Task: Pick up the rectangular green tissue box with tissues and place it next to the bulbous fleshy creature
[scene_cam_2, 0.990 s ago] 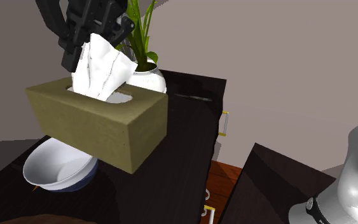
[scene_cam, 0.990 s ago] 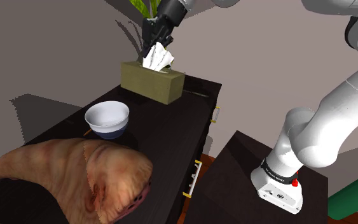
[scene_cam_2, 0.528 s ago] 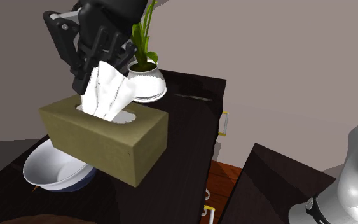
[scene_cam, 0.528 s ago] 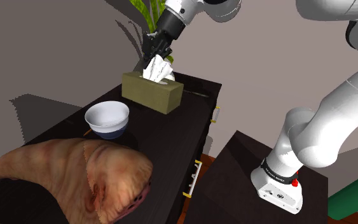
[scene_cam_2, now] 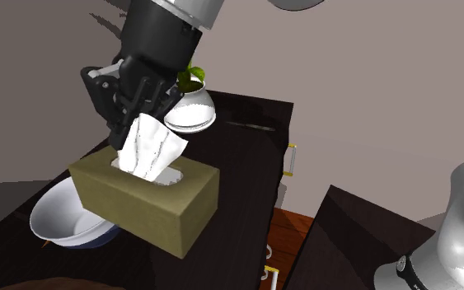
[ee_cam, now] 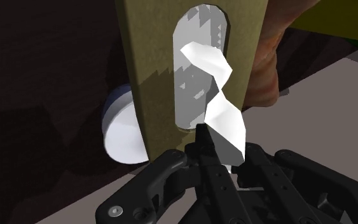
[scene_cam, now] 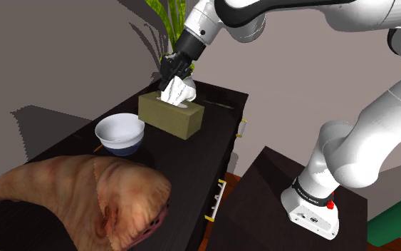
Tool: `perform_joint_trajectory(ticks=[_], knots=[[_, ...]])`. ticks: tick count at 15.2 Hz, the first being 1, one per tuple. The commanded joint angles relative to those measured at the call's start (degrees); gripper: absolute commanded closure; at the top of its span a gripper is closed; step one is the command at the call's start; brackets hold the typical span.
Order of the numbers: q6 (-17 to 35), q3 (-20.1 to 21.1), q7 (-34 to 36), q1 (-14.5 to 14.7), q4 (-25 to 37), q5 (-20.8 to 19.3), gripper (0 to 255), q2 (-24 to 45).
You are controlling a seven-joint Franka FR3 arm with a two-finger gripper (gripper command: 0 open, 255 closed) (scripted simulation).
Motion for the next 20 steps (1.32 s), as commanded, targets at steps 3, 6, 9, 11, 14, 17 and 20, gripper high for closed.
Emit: perform_joint_trajectory(ticks=[3,6,9,11,14,17,20], knots=[[2.64,-0.06,-1.58,0.22,-2.55,1.0,255,0.33],[4.68,-0.05,-2.73,0.45,-4.41,1.83,255,0.68],[6.72,-0.04,-3.95,0.71,-6.16,2.74,255,1.14],[8.07,-0.05,-4.8,0.9,-7.26,3.4,255,1.51],[10.09,-0.06,-6.15,1.21,-8.82,4.47,255,2.16],[12.1,-0.1,-7.59,1.54,-10.26,5.66,255,2.92],[14.09,-0.15,-9.13,1.91,-11.58,6.97,255,3.8]])
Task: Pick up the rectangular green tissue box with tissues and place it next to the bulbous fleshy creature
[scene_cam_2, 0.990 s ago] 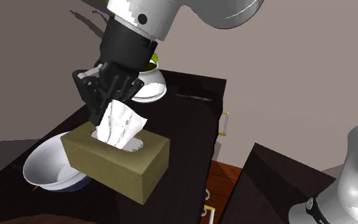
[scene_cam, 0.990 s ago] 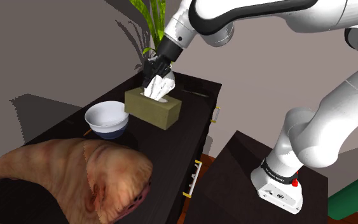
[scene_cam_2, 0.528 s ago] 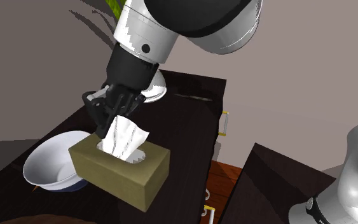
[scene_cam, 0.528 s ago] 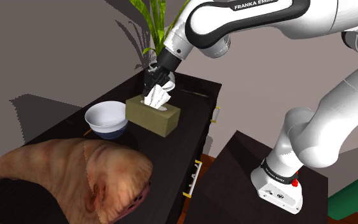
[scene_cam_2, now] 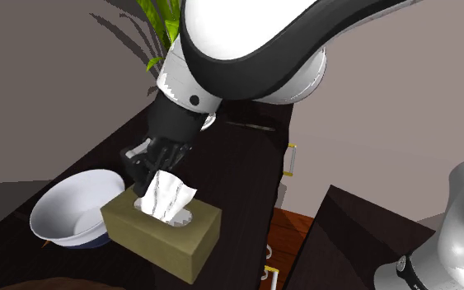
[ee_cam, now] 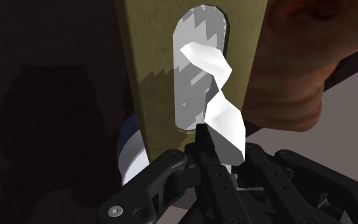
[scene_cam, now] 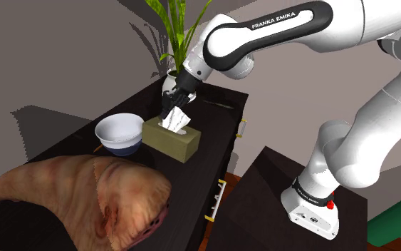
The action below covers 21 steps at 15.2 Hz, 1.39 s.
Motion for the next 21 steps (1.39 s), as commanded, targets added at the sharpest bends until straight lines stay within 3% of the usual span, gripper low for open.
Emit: perform_joint_trajectory(ticks=[1,21], knots=[[1.37,0.0,-1.02,0.27,-0.89,0.92,255,0.57],[13.05,-0.22,-15.22,2.97,-5.84,14.33,255,9.3]])
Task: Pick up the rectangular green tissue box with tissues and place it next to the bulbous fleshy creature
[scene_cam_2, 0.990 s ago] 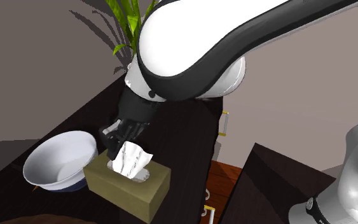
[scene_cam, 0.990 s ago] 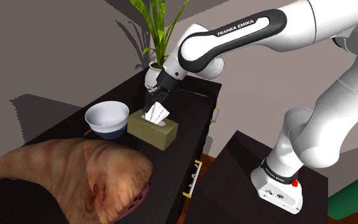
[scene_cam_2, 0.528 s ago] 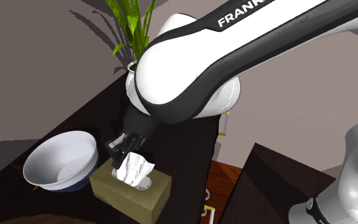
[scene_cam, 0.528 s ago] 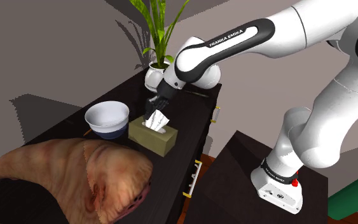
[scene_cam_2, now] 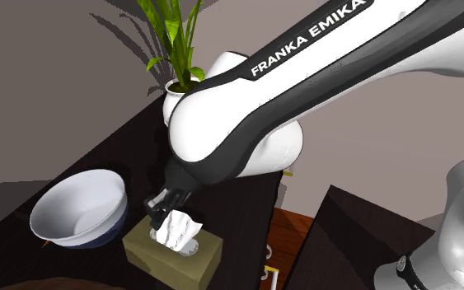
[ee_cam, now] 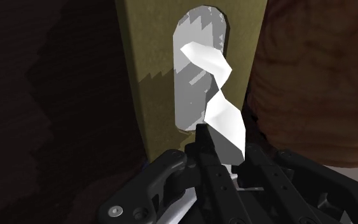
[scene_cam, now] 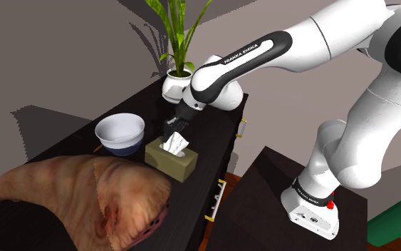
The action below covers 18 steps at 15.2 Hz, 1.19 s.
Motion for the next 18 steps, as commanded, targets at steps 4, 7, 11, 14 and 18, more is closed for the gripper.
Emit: perform_joint_trajectory(ticks=[4,7,11,14,18], knots=[[0.45,0.05,-0.64,0.11,-0.08,0.67,255,0.38],[0.45,0.05,-0.64,0.11,-0.08,0.67,255,0.38],[0.45,0.05,-0.64,0.11,-0.08,0.68,0,0.39],[-0.9,-0.3,0.61,-0.36,-0.82,-0.99,0,-1.67],[-5.02,-1.13,3.76,-1.93,-2.33,-5.32,0,-7.2]])
